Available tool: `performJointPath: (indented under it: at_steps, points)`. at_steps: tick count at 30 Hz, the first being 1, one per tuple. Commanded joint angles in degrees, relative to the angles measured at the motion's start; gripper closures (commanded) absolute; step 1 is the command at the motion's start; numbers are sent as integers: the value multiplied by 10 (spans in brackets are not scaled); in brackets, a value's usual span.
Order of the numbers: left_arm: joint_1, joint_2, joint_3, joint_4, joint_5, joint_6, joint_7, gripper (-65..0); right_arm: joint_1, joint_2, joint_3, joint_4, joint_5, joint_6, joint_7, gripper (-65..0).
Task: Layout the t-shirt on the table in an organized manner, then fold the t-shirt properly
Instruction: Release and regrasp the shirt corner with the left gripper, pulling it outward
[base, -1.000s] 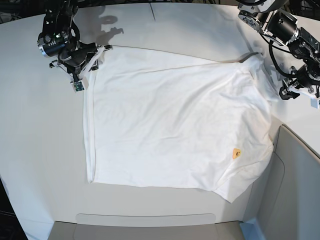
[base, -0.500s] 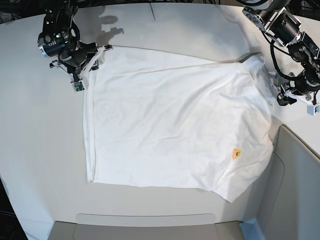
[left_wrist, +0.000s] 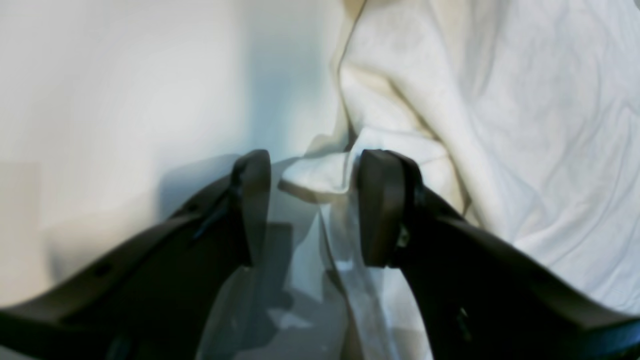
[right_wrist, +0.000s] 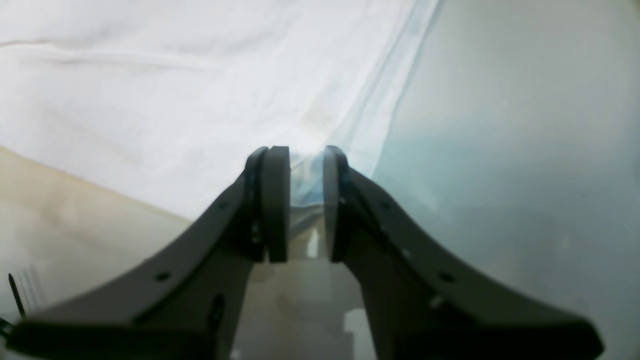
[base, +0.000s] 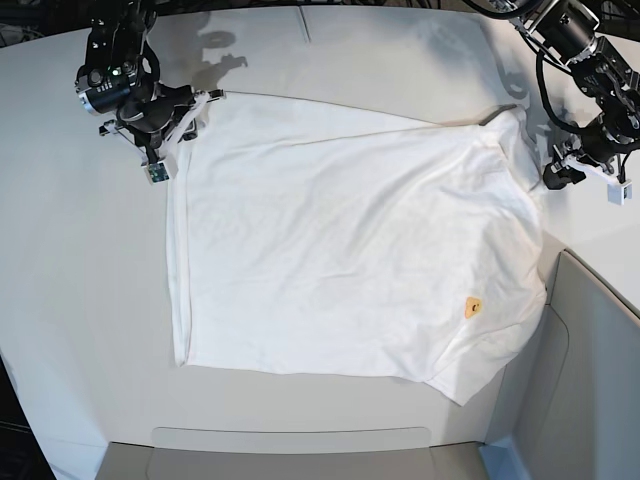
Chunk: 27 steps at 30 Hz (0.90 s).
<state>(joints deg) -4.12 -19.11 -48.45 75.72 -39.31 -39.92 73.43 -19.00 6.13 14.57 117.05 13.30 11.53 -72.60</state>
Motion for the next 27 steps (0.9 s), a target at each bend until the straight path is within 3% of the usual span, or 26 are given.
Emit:
performJointPath:
  at_steps: [1, 21, 24, 27]
  points:
    - [-13, -14, -1, 10, -26, -1, -10, -298, 4, 2, 1, 9, 1, 0, 6, -126]
    - [-15, 10, 41, 10, -31, -1, -3, -292, 5, 3, 1, 9, 0, 0, 6, -126]
    - [-15, 10, 41, 10, -31, -1, -3, -237, 5, 3, 1, 9, 0, 0, 6, -126]
    - [-14, 7, 42, 7, -28, -1, -3, -141, 5, 3, 1, 9, 0, 0, 6, -126]
